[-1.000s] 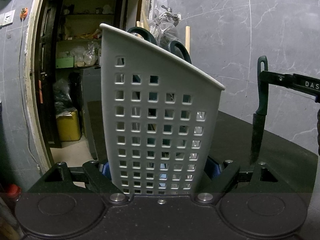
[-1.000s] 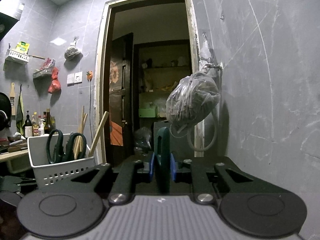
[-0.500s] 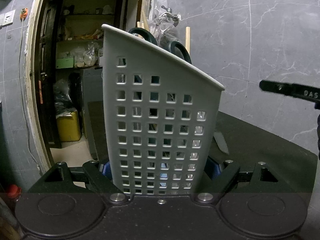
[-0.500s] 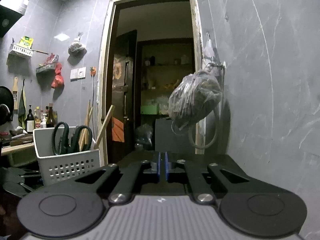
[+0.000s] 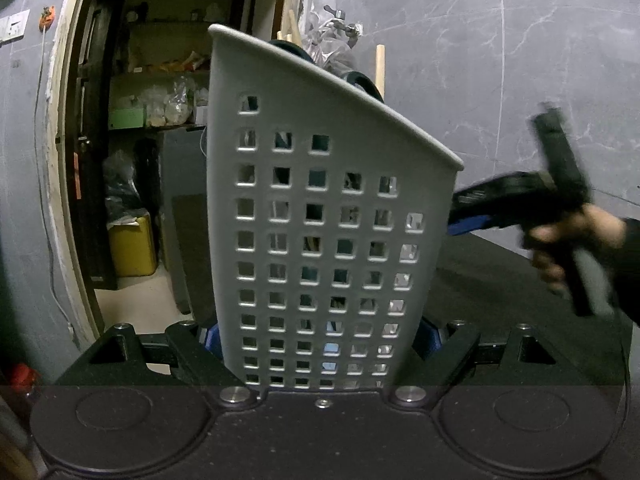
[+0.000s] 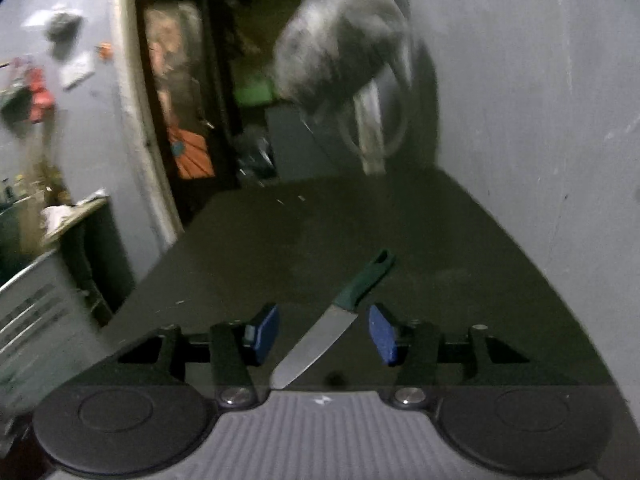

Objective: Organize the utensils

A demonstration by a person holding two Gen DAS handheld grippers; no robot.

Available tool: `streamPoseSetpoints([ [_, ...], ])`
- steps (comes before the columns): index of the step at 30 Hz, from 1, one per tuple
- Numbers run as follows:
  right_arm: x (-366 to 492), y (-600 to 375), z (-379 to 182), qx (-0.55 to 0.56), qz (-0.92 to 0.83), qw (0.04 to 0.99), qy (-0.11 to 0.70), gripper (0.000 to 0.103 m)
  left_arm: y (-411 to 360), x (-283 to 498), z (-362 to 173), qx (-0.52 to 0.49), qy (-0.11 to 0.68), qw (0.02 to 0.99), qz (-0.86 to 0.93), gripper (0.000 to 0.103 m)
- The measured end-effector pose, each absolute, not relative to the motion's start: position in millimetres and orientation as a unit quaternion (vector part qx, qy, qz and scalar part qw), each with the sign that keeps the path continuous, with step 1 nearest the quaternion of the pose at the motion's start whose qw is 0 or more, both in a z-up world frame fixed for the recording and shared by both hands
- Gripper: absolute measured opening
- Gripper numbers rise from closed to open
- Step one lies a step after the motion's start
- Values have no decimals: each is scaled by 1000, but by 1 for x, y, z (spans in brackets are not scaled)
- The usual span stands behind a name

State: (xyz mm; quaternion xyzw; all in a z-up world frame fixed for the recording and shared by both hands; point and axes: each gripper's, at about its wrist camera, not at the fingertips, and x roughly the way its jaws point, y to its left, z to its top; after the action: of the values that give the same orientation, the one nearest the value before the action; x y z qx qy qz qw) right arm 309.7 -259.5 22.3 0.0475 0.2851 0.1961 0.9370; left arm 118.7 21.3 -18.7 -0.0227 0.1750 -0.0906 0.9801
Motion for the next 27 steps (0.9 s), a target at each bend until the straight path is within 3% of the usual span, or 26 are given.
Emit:
streamPoseSetpoints([
  [6, 384, -249, 4, 92, 161, 922, 341, 56, 23, 123, -19, -24, 178, 979, -92, 87],
  [14, 421, -229, -9, 60, 113, 923, 363, 51, 22, 127, -19, -25, 182, 979, -92, 87],
  [15, 425, -224, -9, 50, 108, 925, 362, 49, 22, 127, -20, -25, 183, 979, -92, 86],
  [17, 423, -217, -10, 22, 96, 929, 357, 29, 22, 128, -20, -24, 184, 978, -91, 86],
  [22, 415, -215, -10, 9, 90, 929, 359, 20, 22, 127, -19, -24, 181, 979, -91, 87],
  [27, 401, -238, 1, 75, 121, 931, 336, 13, 21, 125, -19, -22, 179, 979, -90, 86],
])
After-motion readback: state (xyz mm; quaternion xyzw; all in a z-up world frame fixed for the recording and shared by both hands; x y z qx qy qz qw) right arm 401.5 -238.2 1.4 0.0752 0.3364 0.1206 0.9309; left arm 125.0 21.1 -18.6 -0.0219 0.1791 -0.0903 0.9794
